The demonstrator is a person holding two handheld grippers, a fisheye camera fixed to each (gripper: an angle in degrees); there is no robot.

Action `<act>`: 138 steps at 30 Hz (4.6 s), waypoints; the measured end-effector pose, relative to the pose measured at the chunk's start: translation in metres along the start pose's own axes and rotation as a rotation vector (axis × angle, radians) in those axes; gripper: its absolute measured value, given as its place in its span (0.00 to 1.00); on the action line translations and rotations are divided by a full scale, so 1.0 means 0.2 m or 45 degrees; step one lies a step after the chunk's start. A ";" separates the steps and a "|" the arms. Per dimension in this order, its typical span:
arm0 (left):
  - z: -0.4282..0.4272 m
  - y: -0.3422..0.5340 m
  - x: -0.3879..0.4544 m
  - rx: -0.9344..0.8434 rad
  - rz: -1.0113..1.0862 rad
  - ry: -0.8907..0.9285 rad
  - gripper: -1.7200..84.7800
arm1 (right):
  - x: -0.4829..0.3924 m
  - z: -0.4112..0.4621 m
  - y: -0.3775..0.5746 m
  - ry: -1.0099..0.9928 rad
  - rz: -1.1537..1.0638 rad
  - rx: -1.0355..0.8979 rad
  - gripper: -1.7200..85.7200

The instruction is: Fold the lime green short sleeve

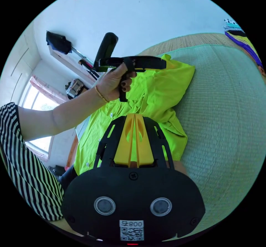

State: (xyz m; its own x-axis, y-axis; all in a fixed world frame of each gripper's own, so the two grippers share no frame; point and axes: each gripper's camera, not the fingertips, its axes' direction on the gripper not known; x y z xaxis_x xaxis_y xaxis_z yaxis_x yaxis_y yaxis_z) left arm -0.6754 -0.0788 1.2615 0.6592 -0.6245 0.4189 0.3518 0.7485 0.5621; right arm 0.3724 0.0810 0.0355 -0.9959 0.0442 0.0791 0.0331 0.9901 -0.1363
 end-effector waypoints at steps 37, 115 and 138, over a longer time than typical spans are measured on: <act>-0.66 0.54 0.72 -0.029 0.144 0.050 0.03 | 0.13 -0.18 -0.03 0.279 0.305 0.062 0.02; -3.76 3.00 1.03 0.538 -1.227 -0.549 0.04 | -4.12 1.37 -3.24 0.209 -0.898 -0.751 0.12; -3.88 3.01 1.26 0.691 -1.108 -0.576 0.03 | -3.89 0.95 -3.94 0.000 -0.651 -0.590 0.03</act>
State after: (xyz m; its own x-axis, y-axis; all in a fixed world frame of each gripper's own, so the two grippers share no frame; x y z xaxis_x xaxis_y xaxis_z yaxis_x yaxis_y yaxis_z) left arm 0.2176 0.3878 1.1516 -0.0113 -0.9939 -0.1098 0.1661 -0.1102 0.9799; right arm 1.1053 -0.7589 -0.1069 -0.8959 -0.4438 0.0213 -0.4083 0.8413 0.3543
